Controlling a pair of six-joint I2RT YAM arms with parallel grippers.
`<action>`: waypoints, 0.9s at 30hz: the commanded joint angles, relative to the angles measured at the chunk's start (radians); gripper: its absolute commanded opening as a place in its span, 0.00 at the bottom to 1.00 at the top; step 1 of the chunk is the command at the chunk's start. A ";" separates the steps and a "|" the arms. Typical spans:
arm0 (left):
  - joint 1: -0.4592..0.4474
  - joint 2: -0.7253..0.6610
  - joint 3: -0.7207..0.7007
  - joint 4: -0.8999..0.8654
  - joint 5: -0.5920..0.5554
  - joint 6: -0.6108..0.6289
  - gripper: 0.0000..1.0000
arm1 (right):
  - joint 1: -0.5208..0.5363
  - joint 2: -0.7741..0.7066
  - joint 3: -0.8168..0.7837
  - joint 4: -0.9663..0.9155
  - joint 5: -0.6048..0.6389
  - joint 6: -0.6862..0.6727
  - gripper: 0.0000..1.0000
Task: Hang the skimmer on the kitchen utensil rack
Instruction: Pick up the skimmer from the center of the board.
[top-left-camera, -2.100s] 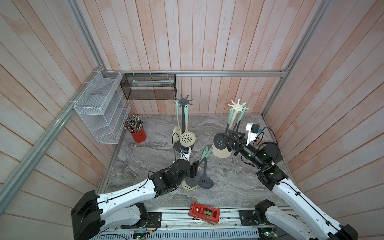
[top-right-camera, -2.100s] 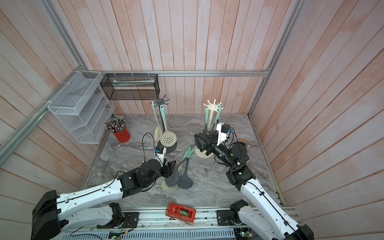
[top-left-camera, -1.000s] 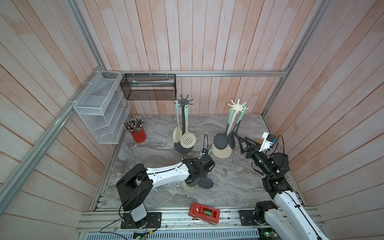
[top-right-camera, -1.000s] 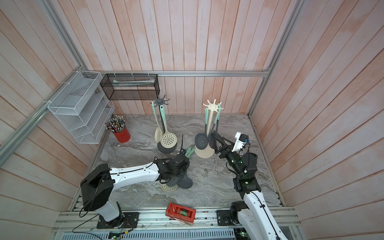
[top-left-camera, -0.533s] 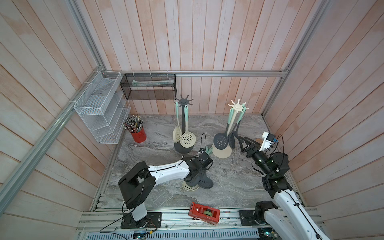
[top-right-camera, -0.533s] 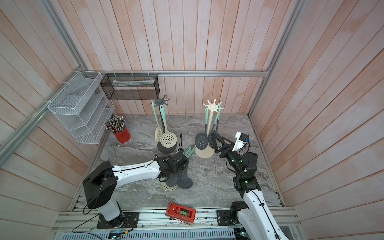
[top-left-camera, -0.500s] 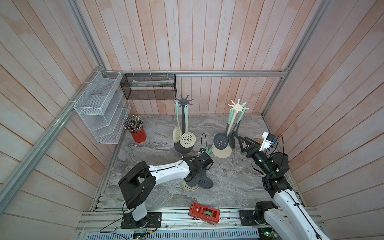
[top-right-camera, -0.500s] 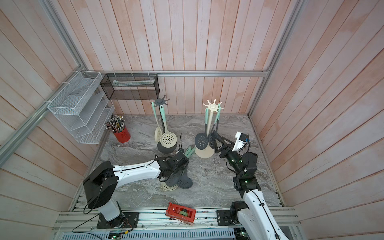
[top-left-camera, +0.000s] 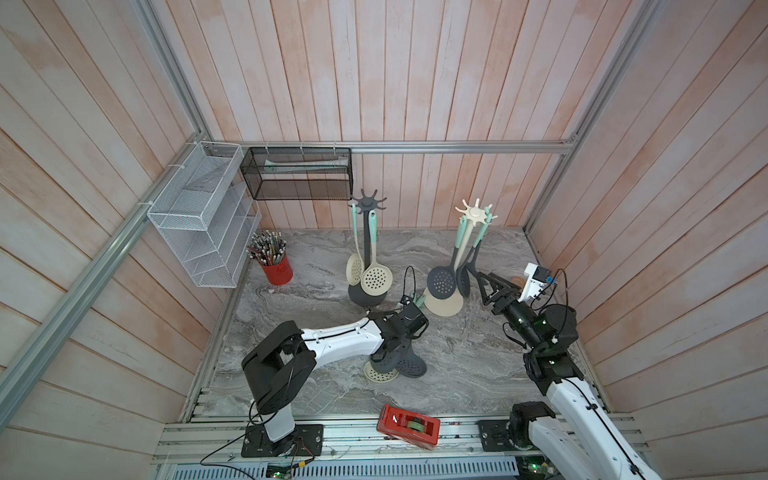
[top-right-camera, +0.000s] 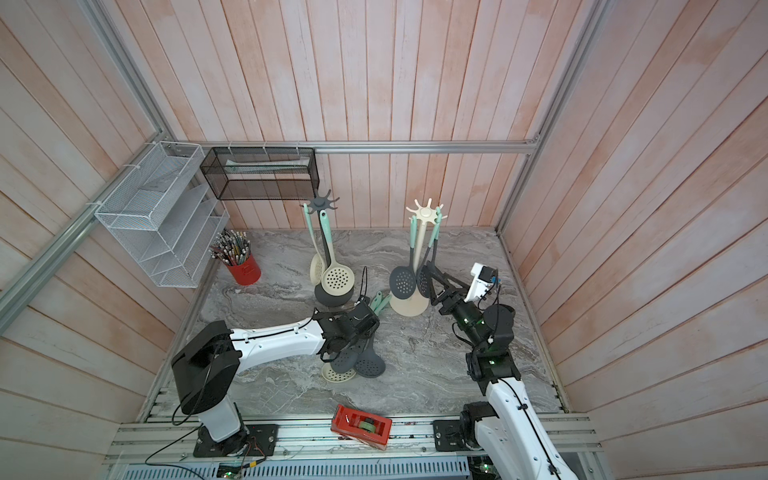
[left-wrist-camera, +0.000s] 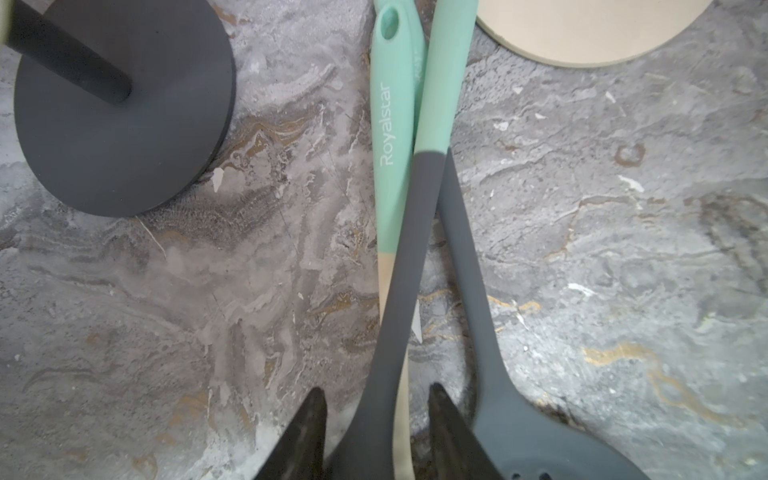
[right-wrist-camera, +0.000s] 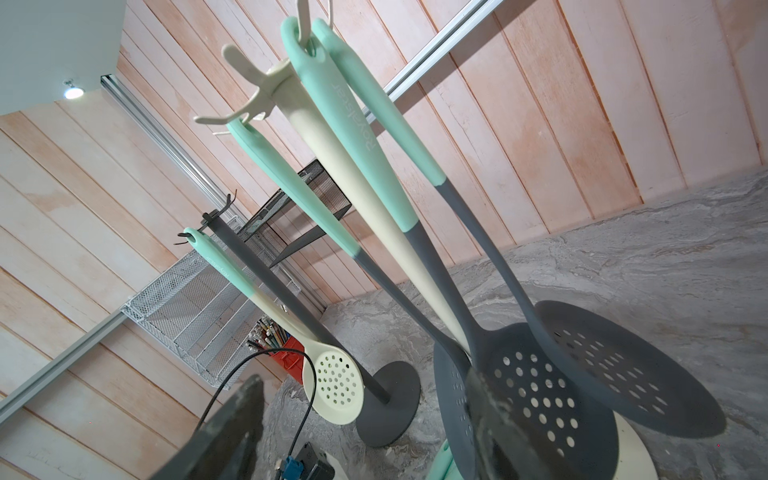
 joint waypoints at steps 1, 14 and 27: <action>0.005 0.038 0.030 -0.039 -0.021 0.023 0.43 | -0.008 0.002 -0.015 0.033 -0.020 0.010 0.78; 0.010 0.093 0.104 -0.110 -0.036 0.064 0.18 | -0.018 -0.004 -0.024 0.036 -0.023 0.022 0.78; 0.010 0.051 0.145 -0.164 -0.066 0.092 0.00 | -0.023 0.007 -0.029 0.054 -0.025 0.036 0.78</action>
